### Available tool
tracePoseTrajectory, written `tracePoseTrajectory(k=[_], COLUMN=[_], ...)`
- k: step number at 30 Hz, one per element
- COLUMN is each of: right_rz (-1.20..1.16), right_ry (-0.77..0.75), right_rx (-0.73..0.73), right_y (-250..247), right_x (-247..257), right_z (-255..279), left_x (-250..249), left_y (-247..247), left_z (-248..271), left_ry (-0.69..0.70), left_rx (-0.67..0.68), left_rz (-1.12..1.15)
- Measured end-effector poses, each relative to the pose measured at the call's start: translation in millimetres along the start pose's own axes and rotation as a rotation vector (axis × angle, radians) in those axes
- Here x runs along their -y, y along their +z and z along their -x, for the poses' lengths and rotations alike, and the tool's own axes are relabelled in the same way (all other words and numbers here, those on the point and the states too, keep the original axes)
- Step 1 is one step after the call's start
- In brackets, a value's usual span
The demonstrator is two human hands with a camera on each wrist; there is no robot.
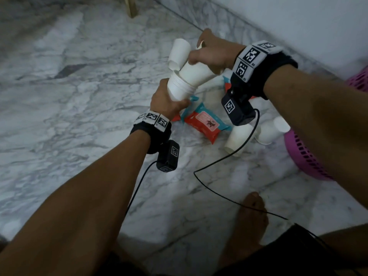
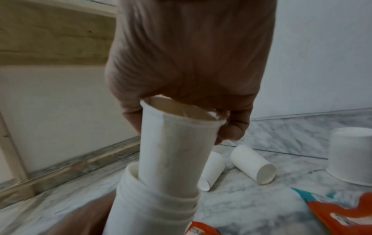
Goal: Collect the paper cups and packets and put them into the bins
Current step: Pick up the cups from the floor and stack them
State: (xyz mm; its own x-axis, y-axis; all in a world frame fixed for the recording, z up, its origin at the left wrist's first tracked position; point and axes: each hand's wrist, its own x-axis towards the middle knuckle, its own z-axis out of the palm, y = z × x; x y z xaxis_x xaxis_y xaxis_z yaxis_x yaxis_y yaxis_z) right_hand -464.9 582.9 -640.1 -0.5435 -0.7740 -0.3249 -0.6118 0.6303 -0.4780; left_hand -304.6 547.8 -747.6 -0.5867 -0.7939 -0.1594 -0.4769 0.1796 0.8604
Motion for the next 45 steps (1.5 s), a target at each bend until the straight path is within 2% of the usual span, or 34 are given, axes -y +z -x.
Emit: tracePoseTrajectory(k=[6, 9, 12, 14, 16, 18, 21, 25, 29, 34, 37, 41, 43, 45], right_rz=[-0.006, -0.106, -0.171, -0.089, 0.021, 0.146, 0.262, 0.318, 0.289, 0.182, 0.219, 0.215, 0.164, 0.090], right_ry=[0.116, 0.166, 0.227, 0.278, 0.353, 0.413, 0.400, 0.514, 0.588, 0.671, 0.682, 0.618, 0.599, 0.561], right_rx=[0.093, 0.133, -0.048, -0.232, -0.284, -0.214, -0.064, 0.061, 0.003, -0.093, -0.057, -0.011, -0.057, -0.187], right_y=[28, 38, 29, 19, 15, 20, 33, 70, 96, 100, 102, 102, 91, 70], right_x=[-16, -31, -51, -66, -83, -99, -112, -129, -138, -148, -150, -147, -140, -129], right_z=[4, 10, 15, 22, 25, 32, 42, 50, 63, 73, 80, 87, 85, 79], left_x=[-24, -29, -30, -30, -32, -36, -43, -47, -43, -36, -36, -38, -38, -38], left_y=[35, 55, 67, 70, 69, 68, 68, 74, 81, 89, 90, 88, 86, 84], left_z=[3, 5, 3, -3, -10, -17, -23, -24, -18, -8, -3, 2, 2, 0], left_ry=[0.112, 0.123, 0.125, 0.118, 0.112, 0.090, 0.095, 0.107, 0.125, 0.122, 0.125, 0.127, 0.118, 0.106], left_rx=[0.088, 0.157, 0.165, 0.148, 0.131, 0.131, 0.130, 0.170, 0.197, 0.195, 0.184, 0.190, 0.191, 0.180], left_rz=[-0.023, 0.038, 0.051, 0.084, 0.112, 0.117, 0.124, 0.093, 0.057, 0.060, 0.040, 0.020, 0.025, 0.030])
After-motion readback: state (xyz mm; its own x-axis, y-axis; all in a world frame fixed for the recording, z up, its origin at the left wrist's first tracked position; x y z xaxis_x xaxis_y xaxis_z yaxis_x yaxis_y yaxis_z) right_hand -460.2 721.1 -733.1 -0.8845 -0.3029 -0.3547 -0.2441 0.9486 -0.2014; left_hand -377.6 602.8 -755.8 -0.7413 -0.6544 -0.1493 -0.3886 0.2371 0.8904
